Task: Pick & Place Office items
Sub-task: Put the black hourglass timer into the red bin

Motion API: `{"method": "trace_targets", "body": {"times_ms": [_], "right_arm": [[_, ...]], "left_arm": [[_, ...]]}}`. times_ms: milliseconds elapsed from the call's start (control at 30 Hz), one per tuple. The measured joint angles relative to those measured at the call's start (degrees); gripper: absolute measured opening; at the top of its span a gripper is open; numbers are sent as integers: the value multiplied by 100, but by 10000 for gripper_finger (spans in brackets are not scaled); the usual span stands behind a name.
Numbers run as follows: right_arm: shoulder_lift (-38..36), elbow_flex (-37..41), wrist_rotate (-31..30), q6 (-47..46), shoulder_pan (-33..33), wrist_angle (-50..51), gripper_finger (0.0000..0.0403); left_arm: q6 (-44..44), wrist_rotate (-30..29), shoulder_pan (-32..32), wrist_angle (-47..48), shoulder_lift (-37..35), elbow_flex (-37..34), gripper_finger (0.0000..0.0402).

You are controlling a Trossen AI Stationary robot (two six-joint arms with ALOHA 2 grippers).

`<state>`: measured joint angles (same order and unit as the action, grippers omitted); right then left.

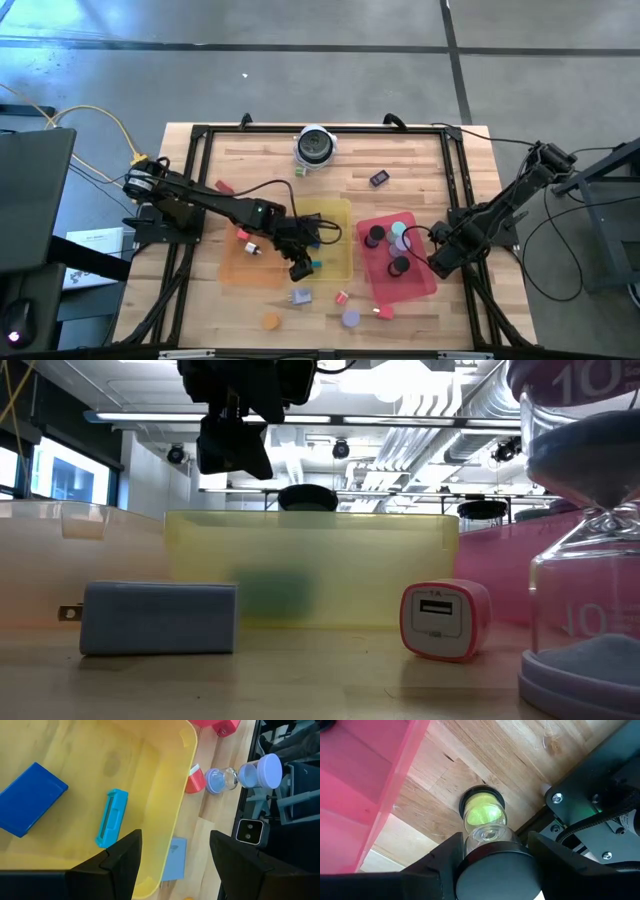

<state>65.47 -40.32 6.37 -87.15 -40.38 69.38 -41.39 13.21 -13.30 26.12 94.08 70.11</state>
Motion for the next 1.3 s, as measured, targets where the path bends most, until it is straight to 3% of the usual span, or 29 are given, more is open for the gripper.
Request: {"method": "trace_targets", "body": {"times_ms": [567, 867, 1067, 1300], "right_arm": [[-2, -269, 422, 96, 0, 214, 196], [-2, -1502, 413, 104, 2, 1257, 194], [104, -2478, -237, 235, 129, 1515, 194], [689, -2973, -431, 1195, 671, 1523, 194]], "left_arm": [[223, 22, 0, 1, 0, 0, 227], [370, 7, 0, 1, 0, 0, 227], [409, -2, 0, 1, 0, 0, 227], [409, -10, 0, -1, 0, 0, 227]]}}
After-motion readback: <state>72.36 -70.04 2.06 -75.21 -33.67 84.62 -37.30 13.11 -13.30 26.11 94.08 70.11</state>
